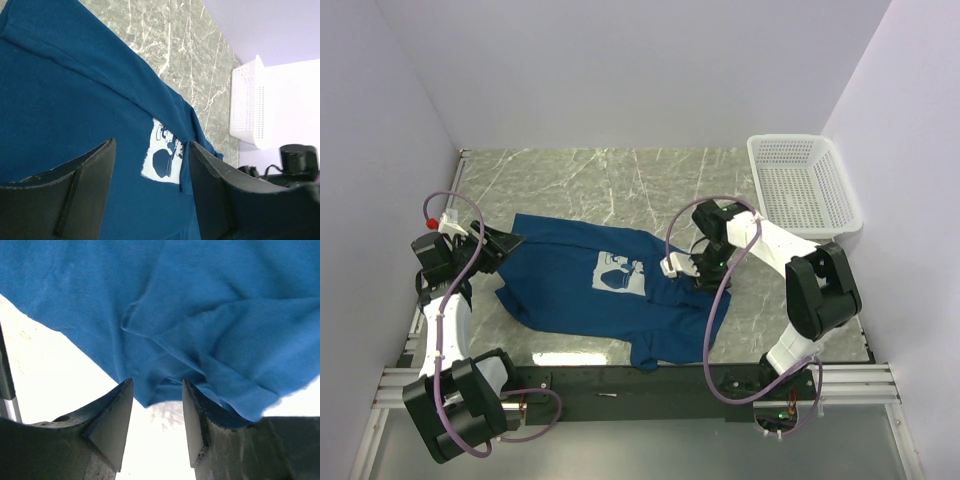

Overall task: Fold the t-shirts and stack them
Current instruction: Fold the tshirt

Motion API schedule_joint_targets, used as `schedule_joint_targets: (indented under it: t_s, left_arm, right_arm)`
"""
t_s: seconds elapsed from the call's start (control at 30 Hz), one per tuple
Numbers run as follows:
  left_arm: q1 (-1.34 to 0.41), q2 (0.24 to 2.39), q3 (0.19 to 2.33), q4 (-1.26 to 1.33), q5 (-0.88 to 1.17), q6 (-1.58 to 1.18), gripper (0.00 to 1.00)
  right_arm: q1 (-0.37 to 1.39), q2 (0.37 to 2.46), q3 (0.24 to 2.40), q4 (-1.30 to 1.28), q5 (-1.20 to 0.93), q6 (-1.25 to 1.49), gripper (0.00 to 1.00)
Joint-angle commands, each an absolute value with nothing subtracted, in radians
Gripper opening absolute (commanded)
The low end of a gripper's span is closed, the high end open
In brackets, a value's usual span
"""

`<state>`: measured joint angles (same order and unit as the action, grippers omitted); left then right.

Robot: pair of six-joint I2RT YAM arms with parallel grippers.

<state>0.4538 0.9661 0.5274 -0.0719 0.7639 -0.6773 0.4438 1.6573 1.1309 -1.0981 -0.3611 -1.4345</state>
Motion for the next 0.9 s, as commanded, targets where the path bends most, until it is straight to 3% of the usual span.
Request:
schedule_joint_targets:
  t_s: [0.0,0.17,0.53,0.87]
  left_arm:
    - [0.449,0.960,0.522,-0.035,0.793,-0.684,0.66]
    - [0.451,0.962,0.523,-0.038,0.790,-0.681,0.66]
    - [0.451,0.968,0.523,-0.037,0.793,-0.683,0.66]
    - [0.451,0.966,0.522,-0.032,0.796,-0.687,0.65]
  right_arm:
    - [0.426,1.606,1.227,-1.114,-0.423,-1.457,0.53]
    - [0.433,1.667,1.314,-1.117,-0.443,-1.496,0.61]
    - [0.448,1.795,1.336,-1.106,-0.361,-1.502,0.60]
    - [0.449,1.729,1.240,-1.069,-0.314,-1.445,0.41]
